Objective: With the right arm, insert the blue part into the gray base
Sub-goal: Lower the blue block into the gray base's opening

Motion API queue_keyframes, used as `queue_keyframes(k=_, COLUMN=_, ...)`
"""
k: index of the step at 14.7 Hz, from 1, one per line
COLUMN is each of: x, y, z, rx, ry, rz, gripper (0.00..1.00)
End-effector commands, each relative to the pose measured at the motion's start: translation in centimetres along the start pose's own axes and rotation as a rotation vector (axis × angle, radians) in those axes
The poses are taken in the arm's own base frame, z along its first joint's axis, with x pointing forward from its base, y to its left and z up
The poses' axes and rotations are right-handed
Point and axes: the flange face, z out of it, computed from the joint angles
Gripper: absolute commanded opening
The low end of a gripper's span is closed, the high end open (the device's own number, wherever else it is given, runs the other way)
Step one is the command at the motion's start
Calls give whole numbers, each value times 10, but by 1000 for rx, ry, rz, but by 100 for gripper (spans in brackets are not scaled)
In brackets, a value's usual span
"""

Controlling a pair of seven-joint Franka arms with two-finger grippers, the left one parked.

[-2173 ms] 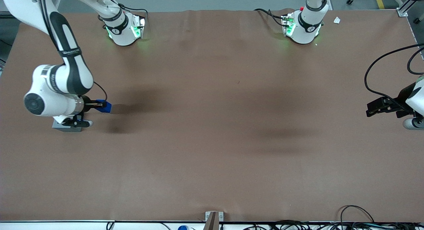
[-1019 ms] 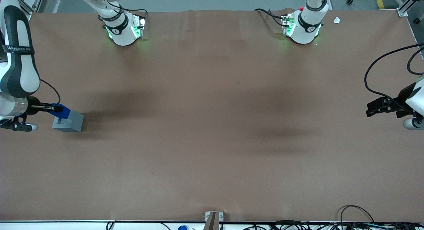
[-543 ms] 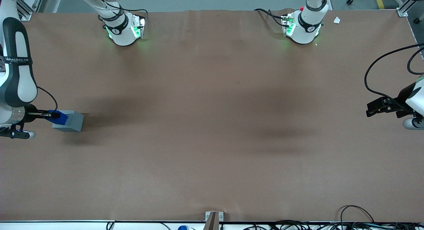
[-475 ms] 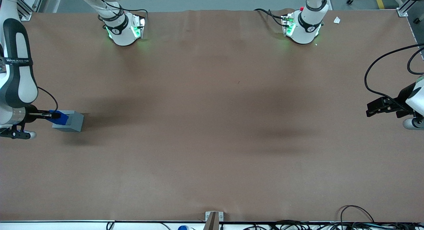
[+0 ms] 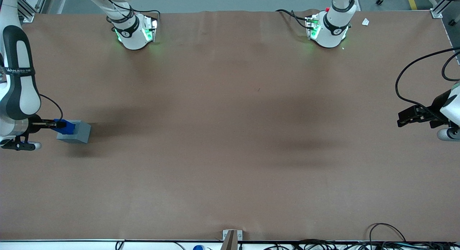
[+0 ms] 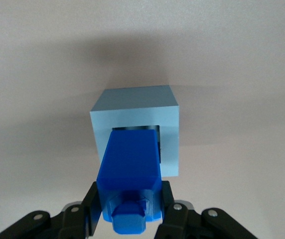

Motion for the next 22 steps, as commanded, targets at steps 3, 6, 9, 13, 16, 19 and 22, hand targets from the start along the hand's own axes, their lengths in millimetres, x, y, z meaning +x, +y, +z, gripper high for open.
queue_keyframes(k=3, x=2, y=6, z=0, rx=-6, ry=-6, rz=-26, gripper=3)
queue_keyframes(k=6, x=4, y=4, z=1, rx=-7, ry=-8, rz=-32, gripper=3)
queue_keyframes(k=9, x=5, y=4, z=6, rx=-5, ry=-15, rz=-33, gripper=3)
queue_keyframes(k=13, x=6, y=4, z=10, rx=-5, ry=-22, rz=-40, gripper=3)
queue_keyframes(k=16, x=8, y=6, z=14, rx=-7, ry=-24, rz=-58, gripper=3)
queue_keyframes(k=19, x=11, y=7, z=13, rx=-13, ry=-21, rz=-59, gripper=4)
queue_keyframes(k=22, x=12, y=6, z=15, rx=-15, ry=-24, rz=-61, gripper=18)
